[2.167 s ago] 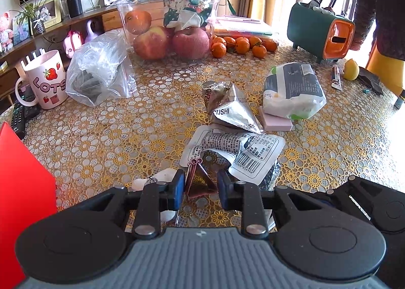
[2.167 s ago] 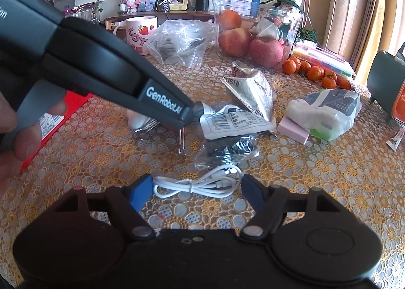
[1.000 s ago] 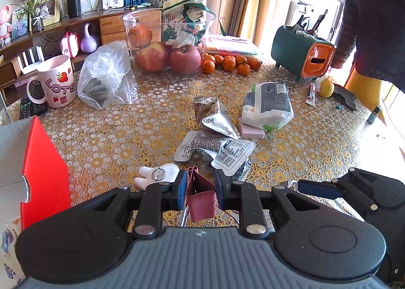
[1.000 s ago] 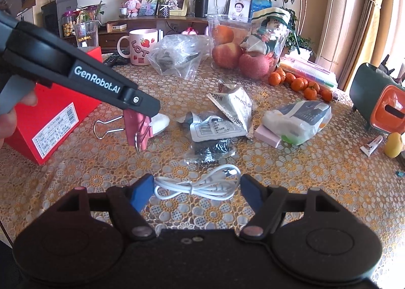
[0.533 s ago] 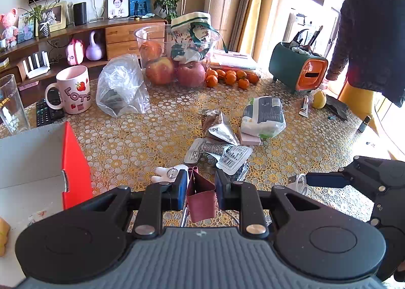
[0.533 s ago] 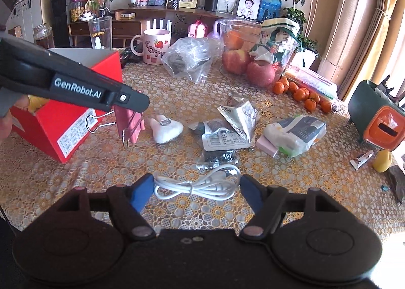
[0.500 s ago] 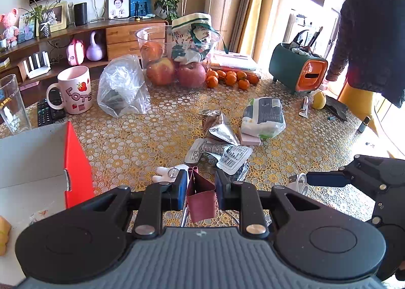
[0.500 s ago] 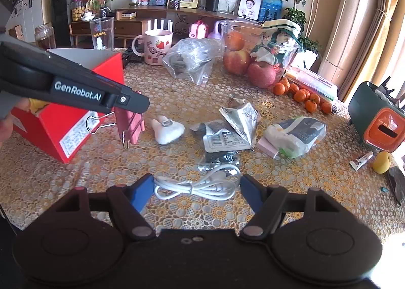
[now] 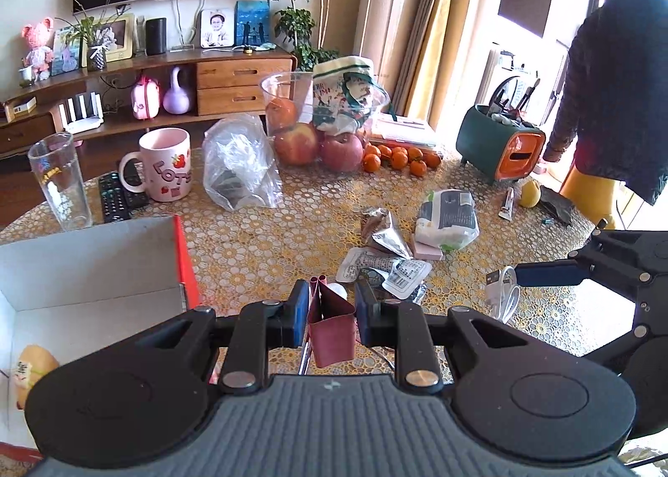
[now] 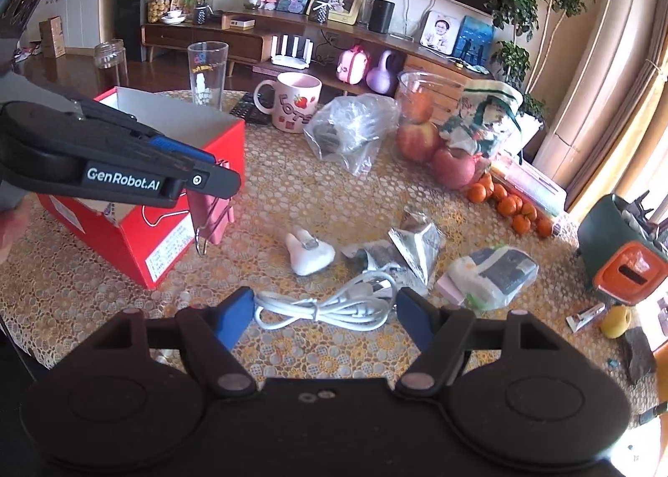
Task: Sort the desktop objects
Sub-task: 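Lift the pink clip with the left tool while the right tool carries the white cable to the box, then lower the pink clip and white cable into the box and open both tools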
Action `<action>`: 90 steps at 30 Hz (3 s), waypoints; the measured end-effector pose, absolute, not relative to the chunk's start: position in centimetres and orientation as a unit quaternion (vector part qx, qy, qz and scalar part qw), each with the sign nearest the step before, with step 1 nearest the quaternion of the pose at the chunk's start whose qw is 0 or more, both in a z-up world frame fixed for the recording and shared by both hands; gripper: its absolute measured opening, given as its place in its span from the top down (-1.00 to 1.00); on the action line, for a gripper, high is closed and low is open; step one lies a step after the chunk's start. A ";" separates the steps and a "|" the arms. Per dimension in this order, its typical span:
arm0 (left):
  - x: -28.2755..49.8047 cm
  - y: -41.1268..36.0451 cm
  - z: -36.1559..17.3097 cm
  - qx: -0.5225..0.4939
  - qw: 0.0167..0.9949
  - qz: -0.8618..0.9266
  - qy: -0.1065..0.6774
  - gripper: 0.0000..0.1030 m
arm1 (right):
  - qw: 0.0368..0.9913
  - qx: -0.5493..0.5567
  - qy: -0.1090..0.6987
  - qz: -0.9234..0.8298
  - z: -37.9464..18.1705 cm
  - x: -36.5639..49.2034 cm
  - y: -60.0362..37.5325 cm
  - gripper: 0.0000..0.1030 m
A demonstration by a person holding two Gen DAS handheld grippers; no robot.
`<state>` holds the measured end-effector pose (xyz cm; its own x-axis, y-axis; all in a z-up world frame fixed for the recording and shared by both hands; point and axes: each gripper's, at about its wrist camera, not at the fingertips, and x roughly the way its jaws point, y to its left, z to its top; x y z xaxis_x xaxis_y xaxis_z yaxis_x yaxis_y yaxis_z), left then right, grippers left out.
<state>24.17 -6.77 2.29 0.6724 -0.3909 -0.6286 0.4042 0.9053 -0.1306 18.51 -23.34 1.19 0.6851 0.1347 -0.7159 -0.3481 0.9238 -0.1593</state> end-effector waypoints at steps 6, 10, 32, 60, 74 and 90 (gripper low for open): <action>23.6 -4.3 3.5 0.004 0.920 -0.206 0.332 0.58 | 0.907 -0.158 0.362 0.146 2.4 18.7 -21.0 -0.44; 23.3 -2.5 4.1 0.005 0.925 -0.196 0.327 0.58 | 0.906 -0.170 0.355 0.158 3.0 18.9 -19.2 -0.44; 24.0 8.6 4.3 0.015 0.936 -0.124 0.329 0.58 | 0.892 -0.217 0.337 0.210 3.5 21.7 -8.6 -0.44; 29.9 12.8 -2.9 0.037 0.908 -0.110 0.402 0.58 | 0.859 -0.221 0.395 0.239 -2.9 28.4 -1.3 -0.44; 31.1 12.1 -5.4 0.054 0.891 -0.122 0.434 0.58 | 0.844 -0.221 0.417 0.255 -5.0 28.9 0.0 -0.44; 31.4 12.0 -6.9 0.050 0.874 -0.124 0.467 0.57 | 0.840 -0.185 0.439 0.258 -5.4 29.1 -0.6 -0.52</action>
